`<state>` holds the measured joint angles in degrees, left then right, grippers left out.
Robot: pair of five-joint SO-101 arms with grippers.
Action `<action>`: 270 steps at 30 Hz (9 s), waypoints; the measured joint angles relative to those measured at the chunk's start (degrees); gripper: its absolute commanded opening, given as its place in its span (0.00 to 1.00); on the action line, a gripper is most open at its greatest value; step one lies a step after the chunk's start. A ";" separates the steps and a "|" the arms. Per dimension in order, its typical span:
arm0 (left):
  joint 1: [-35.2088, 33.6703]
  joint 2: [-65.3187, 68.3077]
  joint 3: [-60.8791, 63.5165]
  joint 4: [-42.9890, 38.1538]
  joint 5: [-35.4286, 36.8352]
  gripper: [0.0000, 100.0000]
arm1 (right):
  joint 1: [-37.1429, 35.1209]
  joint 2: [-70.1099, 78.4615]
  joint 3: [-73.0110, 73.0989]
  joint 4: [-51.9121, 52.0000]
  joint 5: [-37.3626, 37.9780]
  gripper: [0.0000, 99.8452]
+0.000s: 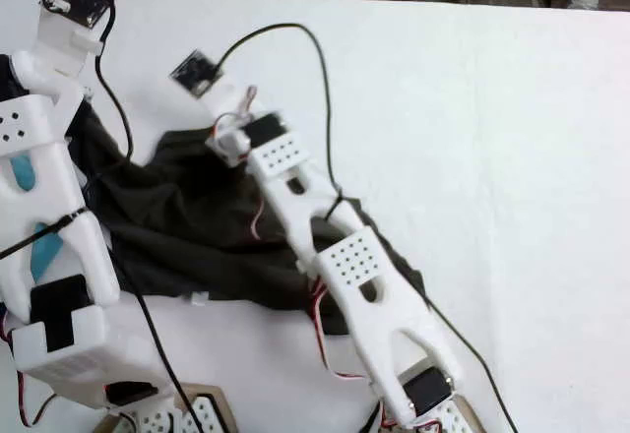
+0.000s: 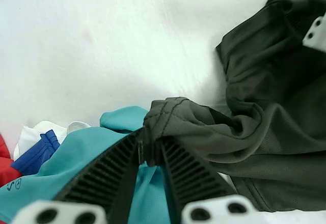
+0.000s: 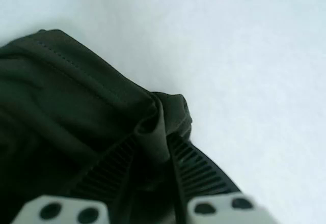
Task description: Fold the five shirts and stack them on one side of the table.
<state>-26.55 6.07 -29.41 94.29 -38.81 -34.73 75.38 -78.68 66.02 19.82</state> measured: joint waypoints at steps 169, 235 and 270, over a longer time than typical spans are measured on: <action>18.99 -7.56 44.92 -18.20 11.08 0.24 | 46.33 -114.02 115.25 -8.09 22.24 0.20; 15.47 16.70 12.75 0.00 5.71 0.24 | 42.20 -86.42 107.96 -12.22 20.22 0.20; 21.01 16.70 30.95 -17.05 30.51 0.03 | 42.64 -86.42 107.96 -12.40 20.31 0.20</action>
<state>-5.54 22.77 1.54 77.23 -8.31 7.91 -11.03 29.27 53.63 40.13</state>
